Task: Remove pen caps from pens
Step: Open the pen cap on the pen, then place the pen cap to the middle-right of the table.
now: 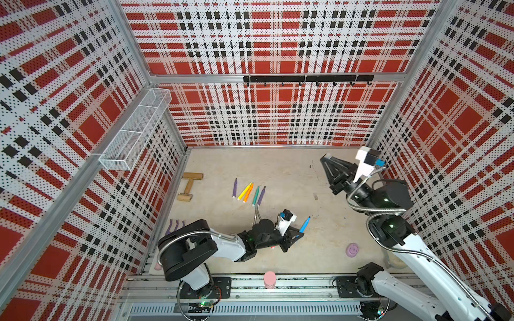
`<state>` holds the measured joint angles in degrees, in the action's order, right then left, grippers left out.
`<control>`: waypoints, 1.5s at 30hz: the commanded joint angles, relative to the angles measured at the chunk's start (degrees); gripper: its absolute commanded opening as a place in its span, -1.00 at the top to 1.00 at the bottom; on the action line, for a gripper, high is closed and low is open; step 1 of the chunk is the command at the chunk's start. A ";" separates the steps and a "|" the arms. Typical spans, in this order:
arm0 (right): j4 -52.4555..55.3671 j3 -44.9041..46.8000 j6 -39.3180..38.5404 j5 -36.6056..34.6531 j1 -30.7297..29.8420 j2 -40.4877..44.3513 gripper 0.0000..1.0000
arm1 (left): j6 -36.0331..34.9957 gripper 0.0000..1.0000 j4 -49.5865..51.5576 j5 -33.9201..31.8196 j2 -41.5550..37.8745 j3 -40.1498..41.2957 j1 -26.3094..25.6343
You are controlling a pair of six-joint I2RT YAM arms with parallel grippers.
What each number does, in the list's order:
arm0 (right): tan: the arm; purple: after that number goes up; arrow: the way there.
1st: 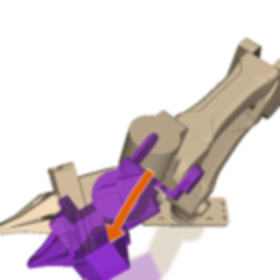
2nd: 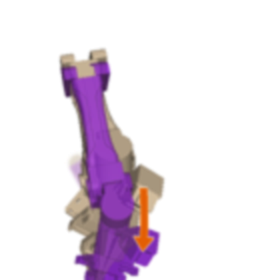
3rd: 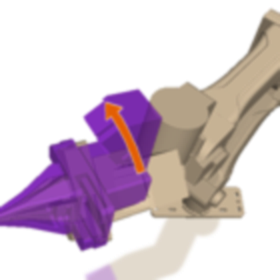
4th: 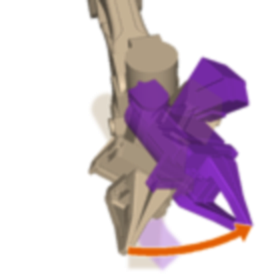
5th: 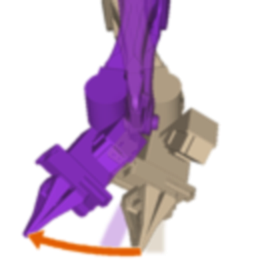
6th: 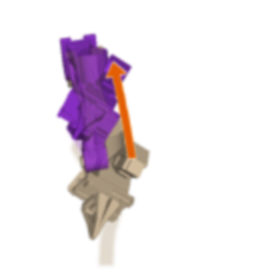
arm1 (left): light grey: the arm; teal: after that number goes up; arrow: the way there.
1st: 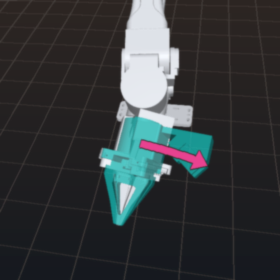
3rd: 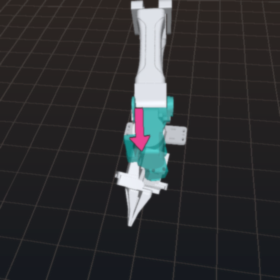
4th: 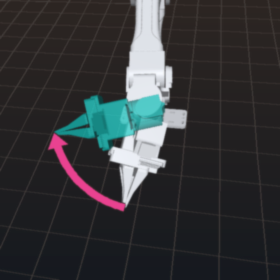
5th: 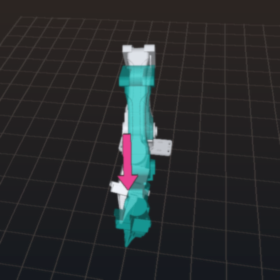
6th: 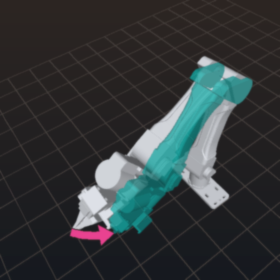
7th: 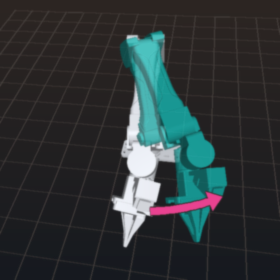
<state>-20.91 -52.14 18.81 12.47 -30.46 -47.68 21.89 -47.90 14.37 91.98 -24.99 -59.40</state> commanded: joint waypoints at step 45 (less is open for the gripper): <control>38.39 -5.32 -13.90 -23.01 15.18 -52.43 0.77 | -6.84 1.00 36.56 -11.47 -50.89 1.20 15.31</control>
<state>20.23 -57.56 5.52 -10.83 -15.05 -100.71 15.97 -11.49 3.62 40.93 -23.90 -44.77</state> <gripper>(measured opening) 0.164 0.183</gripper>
